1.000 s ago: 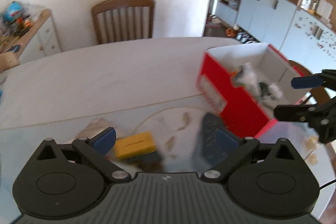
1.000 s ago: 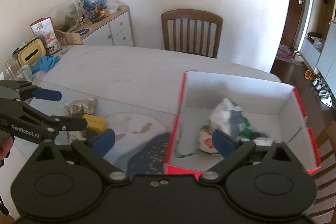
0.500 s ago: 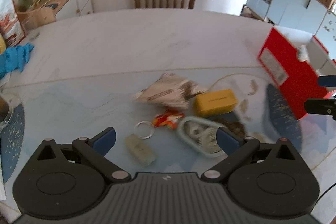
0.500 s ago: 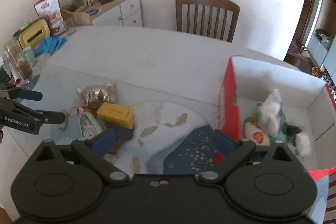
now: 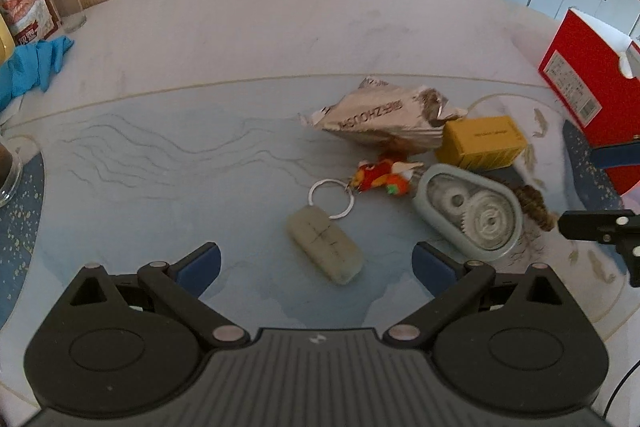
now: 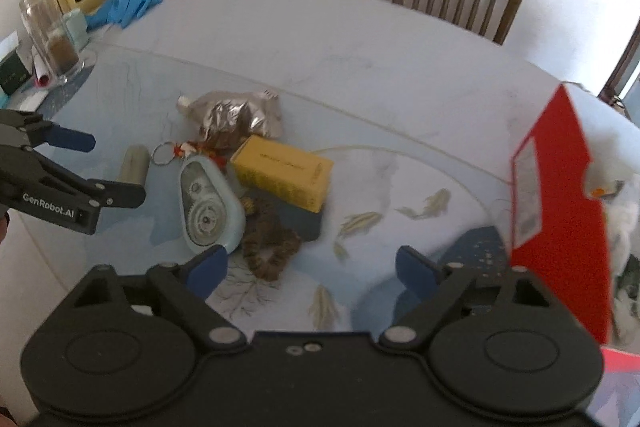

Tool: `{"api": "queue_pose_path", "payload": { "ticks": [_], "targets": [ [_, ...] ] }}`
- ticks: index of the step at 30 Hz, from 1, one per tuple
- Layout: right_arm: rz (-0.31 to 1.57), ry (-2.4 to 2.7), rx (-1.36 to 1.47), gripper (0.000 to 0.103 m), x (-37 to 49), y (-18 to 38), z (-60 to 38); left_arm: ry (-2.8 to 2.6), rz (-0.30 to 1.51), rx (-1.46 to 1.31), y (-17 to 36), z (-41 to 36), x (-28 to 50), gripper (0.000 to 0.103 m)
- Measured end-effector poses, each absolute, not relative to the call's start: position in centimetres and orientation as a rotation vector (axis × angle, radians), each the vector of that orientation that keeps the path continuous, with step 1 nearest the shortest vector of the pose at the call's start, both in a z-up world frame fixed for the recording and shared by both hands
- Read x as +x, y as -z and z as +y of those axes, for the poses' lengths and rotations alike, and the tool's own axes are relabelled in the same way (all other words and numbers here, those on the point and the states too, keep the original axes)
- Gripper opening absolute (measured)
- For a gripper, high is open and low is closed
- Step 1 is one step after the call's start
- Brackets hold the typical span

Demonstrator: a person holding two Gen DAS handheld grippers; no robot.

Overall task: Organize objects
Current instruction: 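Grasp the pale keychain tag with the left gripper while the right grasps the brown hair tie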

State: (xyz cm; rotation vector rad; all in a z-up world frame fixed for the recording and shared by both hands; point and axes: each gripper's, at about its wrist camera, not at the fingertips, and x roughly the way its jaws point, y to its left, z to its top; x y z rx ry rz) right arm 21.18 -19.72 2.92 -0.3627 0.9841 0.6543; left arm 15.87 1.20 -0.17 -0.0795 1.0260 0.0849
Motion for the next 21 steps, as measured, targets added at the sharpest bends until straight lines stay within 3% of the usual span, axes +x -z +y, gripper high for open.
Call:
{"api": "queue_pose_path", "payload": {
  "ticks": [10, 18, 21],
  "targets": [
    [1.034, -0.695, -0.403, 0.070, 21.8, -1.3, -18.1, -0.064, 1.027, -0.111, 0.9, 2.1, 16.2, 0.101],
    [1.044, -0.722, -0.427, 0.051, 22.0, -0.8, -17.3, -0.038, 1.018, -0.090, 0.9, 1.7, 16.6, 0.073],
    [1.048, -0.731, -0.431, 0.043, 22.1, -0.7, -17.1, -0.023, 1.011, -0.085, 0.7, 1.6, 16.7, 0.056]
  ]
}}
